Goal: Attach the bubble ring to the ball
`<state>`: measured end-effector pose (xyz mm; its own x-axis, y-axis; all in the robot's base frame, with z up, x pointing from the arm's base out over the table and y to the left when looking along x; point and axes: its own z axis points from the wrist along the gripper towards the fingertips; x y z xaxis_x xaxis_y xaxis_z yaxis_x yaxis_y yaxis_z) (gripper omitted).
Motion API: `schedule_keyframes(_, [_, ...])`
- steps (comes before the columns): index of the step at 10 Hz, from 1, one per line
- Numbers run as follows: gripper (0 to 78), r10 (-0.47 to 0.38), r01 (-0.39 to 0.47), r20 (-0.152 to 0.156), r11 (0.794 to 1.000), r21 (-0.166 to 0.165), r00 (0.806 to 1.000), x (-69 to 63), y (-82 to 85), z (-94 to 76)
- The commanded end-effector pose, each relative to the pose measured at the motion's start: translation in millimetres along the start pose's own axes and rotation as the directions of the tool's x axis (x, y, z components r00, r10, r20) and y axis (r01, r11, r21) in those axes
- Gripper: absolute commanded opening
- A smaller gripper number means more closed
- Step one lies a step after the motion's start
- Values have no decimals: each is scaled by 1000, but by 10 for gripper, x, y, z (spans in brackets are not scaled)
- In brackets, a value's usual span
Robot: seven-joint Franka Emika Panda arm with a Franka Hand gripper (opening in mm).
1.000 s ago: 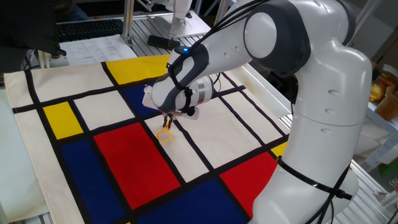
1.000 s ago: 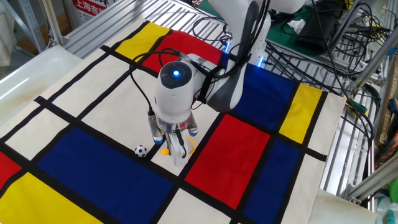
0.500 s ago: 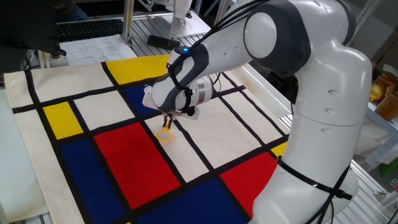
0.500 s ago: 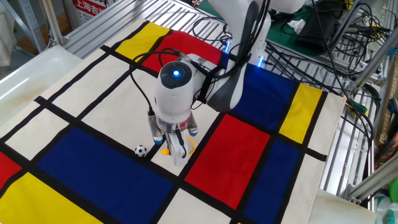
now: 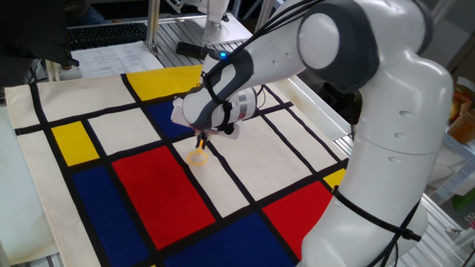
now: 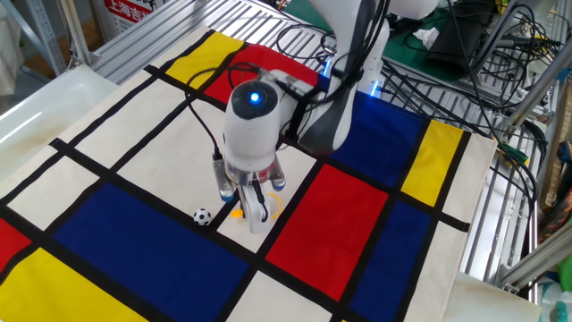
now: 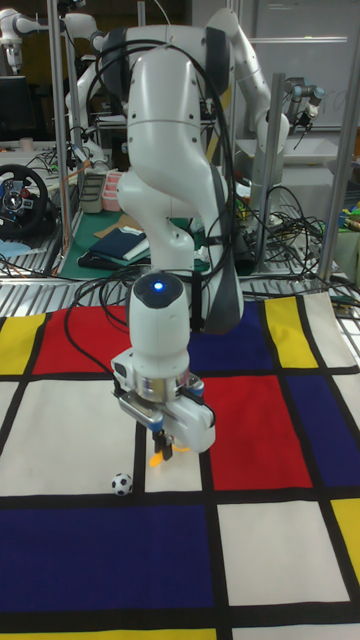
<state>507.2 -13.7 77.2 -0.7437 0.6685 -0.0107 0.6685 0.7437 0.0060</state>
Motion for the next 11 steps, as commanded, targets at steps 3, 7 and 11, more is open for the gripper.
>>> schedule_keyframes(3, [12, 28, -28, 11, 1000, -2, 1000, -52, -8, -244])
schedule_keyframes(7, [12, 36, -36, 17, 999, -6, 999, -157, 44, -389])
schedule_keyframes(11, [12, 18, -18, 34, 1000, -4, 999, -310, 84, -411])
